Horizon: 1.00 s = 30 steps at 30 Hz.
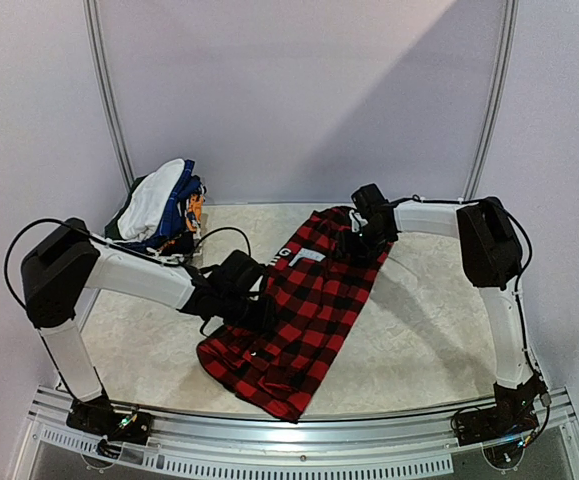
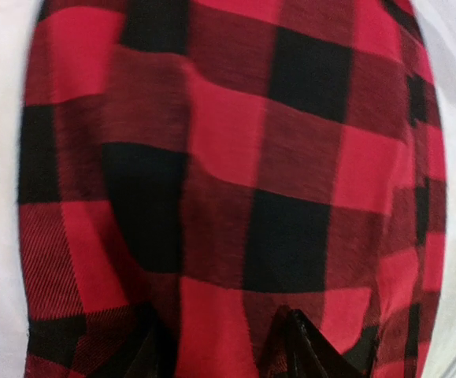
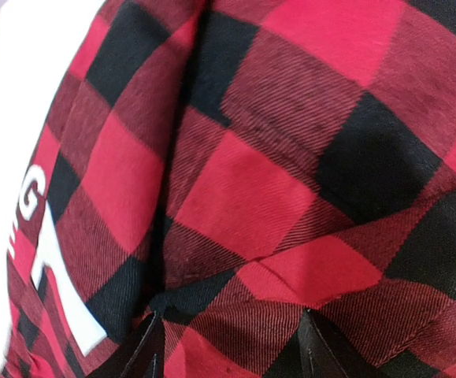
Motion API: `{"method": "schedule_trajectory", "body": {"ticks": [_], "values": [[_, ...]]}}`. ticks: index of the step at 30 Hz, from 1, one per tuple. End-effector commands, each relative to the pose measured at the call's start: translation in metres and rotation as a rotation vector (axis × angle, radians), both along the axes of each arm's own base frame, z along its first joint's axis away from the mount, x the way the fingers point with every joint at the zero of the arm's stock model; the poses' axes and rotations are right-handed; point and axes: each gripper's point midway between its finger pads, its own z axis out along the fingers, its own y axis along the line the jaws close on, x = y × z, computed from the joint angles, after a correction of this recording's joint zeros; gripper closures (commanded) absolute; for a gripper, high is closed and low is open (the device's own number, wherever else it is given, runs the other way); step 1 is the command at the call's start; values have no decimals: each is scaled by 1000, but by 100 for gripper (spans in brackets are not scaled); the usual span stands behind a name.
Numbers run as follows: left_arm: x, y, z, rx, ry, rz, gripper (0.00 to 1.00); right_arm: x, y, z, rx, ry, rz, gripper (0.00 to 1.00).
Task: Fold and stack the mixed laundry pile
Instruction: Flatten out the rectangle-folded shirt at the center of the board.
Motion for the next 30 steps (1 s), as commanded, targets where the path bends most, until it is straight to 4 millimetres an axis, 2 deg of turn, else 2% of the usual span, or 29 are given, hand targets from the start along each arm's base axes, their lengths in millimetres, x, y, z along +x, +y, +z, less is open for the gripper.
{"method": "schedule_trajectory", "body": {"ticks": [1, 3, 7, 12, 18, 21, 24, 30], "values": [[-49, -26, -29, -36, 149, -29, 49, -15, -9, -56, -47, 190, 51, 41], [-54, -39, -29, -67, 149, -32, 50, -13, -11, -63, -52, 208, 61, 40], [-61, -66, -24, -140, 154, -58, 51, 0, -12, -52, -40, 176, 60, 40], [-62, -76, -19, -161, 146, -64, 51, 9, -12, -46, -23, 156, 63, 40], [-66, -90, -7, -219, 151, -77, 48, 20, 3, -39, 34, 127, 106, 40], [-69, -88, 1, -231, 144, -59, 45, 22, 7, -40, 44, 123, 117, 40], [-71, -80, 24, -221, 86, -46, 40, 28, 11, -34, 58, 99, 130, 40], [-70, -45, 59, -63, -86, -10, 27, 37, 19, -10, 92, 54, 151, 40]]}}
